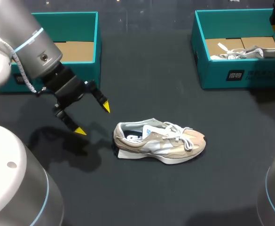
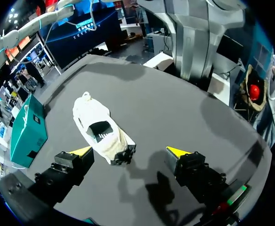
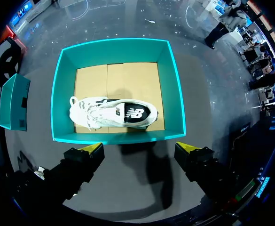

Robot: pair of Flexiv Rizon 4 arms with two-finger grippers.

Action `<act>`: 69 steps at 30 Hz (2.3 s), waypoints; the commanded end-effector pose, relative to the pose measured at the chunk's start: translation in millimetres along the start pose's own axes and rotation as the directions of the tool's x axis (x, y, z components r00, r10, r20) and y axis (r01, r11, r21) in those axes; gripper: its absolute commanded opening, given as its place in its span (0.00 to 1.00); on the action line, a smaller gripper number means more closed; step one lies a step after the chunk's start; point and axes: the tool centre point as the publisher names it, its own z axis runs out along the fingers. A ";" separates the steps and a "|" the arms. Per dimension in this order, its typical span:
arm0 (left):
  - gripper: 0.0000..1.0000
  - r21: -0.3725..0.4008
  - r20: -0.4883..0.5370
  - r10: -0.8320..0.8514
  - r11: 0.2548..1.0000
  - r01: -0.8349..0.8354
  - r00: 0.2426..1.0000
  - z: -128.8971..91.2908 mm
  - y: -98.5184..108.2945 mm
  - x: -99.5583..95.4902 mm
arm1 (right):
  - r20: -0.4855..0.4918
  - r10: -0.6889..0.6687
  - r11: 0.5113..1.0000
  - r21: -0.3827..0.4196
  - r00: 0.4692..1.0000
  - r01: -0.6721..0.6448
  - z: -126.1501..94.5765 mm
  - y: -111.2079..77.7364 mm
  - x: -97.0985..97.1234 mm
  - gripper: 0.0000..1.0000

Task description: Take the shoe out of the shoebox, open the shoe tongue, remove and reinsert the insole, then place the shoe into the shoebox

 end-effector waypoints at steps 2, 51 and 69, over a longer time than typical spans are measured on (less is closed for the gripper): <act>1.00 0.087 0.039 -0.089 0.992 0.086 0.995 5.5 6.7 6.9 | 0.000 0.001 1.000 -0.001 1.000 -0.001 -0.5 -0.8 0.1 1.00; 1.00 0.421 0.180 -0.614 0.754 0.504 0.768 45.3 55.6 47.6 | 0.000 0.001 1.000 -0.001 1.000 -0.001 -0.5 -0.8 0.1 1.00; 1.00 0.495 0.218 -0.653 0.715 0.494 0.726 54.9 72.2 79.0 | 0.000 0.001 1.000 -0.001 1.000 -0.001 -0.5 -0.8 0.1 1.00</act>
